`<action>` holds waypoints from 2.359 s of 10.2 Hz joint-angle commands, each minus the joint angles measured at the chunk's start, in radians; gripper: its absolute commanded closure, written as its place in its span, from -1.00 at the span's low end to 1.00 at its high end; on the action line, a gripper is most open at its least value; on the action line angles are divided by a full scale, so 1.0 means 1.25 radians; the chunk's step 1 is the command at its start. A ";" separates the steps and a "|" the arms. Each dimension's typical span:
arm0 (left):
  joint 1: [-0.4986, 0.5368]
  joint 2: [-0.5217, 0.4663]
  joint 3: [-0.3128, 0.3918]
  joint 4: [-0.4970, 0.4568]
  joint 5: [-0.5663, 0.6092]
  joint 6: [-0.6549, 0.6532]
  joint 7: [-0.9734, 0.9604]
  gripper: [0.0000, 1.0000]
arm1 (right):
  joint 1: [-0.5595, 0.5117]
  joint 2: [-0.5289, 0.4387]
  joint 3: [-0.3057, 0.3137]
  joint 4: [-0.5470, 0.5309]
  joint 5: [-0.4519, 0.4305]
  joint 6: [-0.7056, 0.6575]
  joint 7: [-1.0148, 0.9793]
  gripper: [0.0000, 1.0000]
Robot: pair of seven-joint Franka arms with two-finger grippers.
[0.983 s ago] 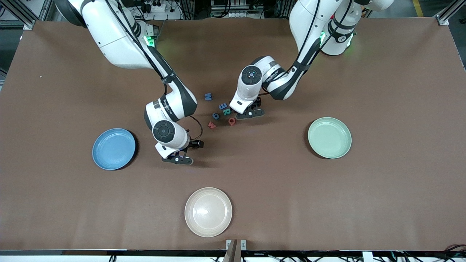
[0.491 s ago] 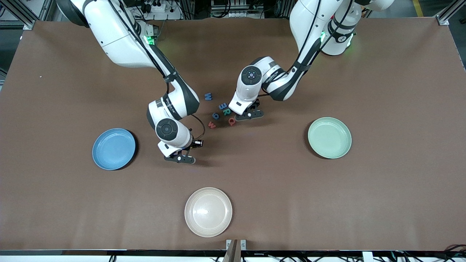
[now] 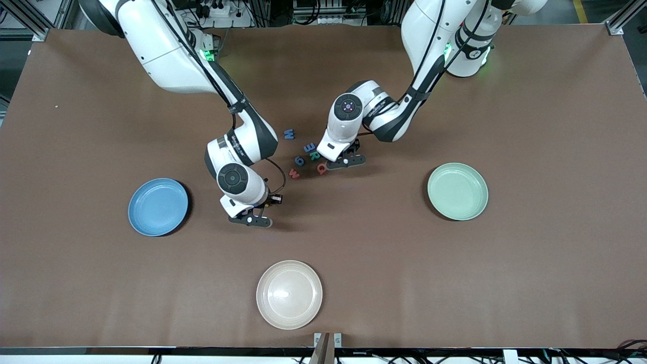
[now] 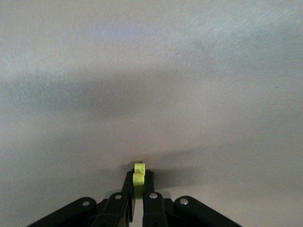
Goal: Sort upper and lower case letters into plates
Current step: 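Drop the u with the right gripper while the left gripper carries H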
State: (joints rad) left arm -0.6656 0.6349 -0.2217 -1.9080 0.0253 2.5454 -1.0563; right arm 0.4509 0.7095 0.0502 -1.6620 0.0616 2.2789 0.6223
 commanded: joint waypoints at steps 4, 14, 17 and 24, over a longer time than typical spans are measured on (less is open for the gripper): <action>0.004 0.031 0.003 0.026 0.017 -0.021 0.006 0.74 | -0.177 -0.150 -0.010 -0.014 -0.038 -0.194 -0.168 1.00; 0.165 -0.130 0.001 0.080 0.013 -0.356 0.308 0.74 | -0.390 -0.126 -0.010 -0.017 -0.086 -0.218 -0.483 -1.00; 0.274 -0.176 0.001 0.071 0.014 -0.444 0.520 0.74 | -0.372 -0.130 -0.007 -0.014 -0.086 -0.227 -0.471 -1.00; 0.497 -0.162 0.002 -0.049 0.017 -0.336 0.885 0.74 | -0.243 -0.136 0.015 -0.014 -0.068 -0.233 -0.357 -1.00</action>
State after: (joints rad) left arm -0.0612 0.4402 -0.2059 -1.8940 0.0266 2.0524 0.0276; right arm 0.1084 0.5571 0.0536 -1.6745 -0.0274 1.9972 0.1472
